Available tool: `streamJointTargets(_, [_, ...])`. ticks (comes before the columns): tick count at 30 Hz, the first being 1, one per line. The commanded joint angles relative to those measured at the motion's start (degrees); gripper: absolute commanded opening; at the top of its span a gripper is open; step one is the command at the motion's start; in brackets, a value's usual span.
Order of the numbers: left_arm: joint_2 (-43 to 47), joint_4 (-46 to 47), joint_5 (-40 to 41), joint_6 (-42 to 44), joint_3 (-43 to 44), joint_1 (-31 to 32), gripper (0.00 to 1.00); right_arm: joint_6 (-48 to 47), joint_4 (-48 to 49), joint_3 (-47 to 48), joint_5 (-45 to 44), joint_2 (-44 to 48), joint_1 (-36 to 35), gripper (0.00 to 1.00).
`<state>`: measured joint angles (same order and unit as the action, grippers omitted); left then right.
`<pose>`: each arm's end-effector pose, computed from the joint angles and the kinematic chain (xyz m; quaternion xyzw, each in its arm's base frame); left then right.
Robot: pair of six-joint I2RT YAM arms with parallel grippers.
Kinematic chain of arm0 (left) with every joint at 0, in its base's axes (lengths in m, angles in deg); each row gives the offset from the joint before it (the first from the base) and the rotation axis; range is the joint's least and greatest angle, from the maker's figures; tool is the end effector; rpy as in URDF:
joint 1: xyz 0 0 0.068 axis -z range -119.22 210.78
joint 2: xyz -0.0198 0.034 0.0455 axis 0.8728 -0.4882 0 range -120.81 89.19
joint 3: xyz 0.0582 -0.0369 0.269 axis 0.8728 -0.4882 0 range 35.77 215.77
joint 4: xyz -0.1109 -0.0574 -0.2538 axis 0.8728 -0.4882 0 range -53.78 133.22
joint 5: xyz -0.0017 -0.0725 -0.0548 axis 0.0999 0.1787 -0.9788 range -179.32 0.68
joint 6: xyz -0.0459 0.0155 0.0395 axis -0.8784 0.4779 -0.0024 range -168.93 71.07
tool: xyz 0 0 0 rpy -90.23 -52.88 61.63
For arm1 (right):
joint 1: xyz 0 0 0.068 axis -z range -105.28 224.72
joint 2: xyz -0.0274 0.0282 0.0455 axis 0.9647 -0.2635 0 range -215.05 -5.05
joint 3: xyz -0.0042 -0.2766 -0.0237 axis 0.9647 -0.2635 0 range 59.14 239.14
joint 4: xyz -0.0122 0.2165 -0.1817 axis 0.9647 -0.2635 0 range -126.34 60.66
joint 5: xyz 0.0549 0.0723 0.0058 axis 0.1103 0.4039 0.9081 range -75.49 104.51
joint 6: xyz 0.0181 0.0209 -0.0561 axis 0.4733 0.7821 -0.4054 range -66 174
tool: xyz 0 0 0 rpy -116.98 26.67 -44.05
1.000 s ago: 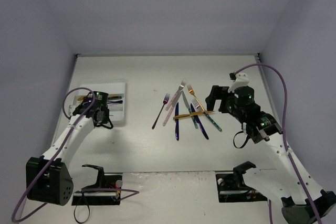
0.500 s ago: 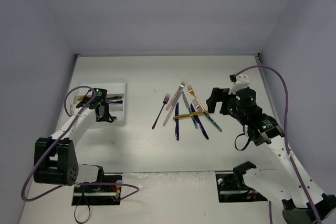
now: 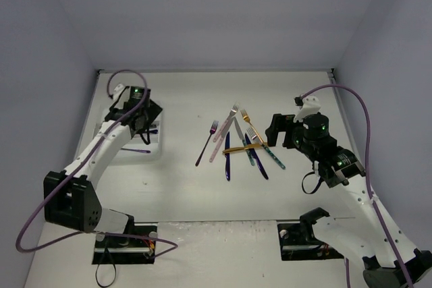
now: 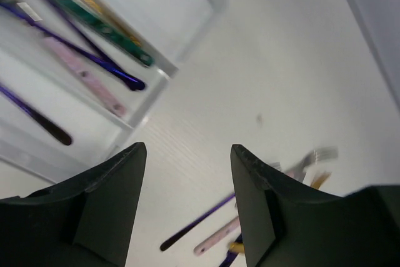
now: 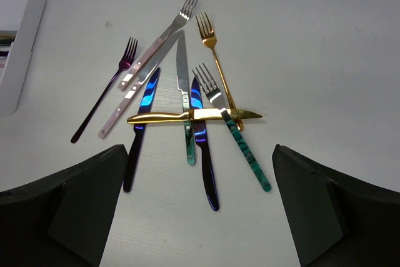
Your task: Sort the eating utensils into containers
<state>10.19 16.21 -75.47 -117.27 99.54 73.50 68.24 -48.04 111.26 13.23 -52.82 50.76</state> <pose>0.3261 -0.0620 0.2844 -0.4667 0.7802 -0.1773 0.3770 0.2011 0.0881 0.3626 -0.0602 0.7876 0.1923 0.5823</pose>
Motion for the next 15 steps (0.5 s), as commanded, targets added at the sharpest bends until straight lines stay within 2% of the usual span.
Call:
streamJointTargets(1, [-4.42, 2.04, -3.27, 27.37, 8.02, 8.85, 0.53, -1.1, 1.86, 2.16, -0.94, -0.68, 0.32, 1.0])
streamJointTargets(7, [-16.5, 3.27, -12.66, 42.93, 14.66, 16.09, 0.53, -0.66, 1.53, 3.0, -1.42, -1.31, 0.32, 1.0])
streamJointTargets(11, [-22.95, 1.8, -13.22, 48.34, 19.76, 19.66, 0.53, -0.35, 1.21, 3.5, -1.45, -1.38, 0.32, 1.0])
streamJointTargets(15, [-30.44, -0.91, -13.01, 49.32, 24.98, 22.09, 0.53, -0.22, 0.58, 3.74, -1.58, -1.27, 0.32, 1.0])
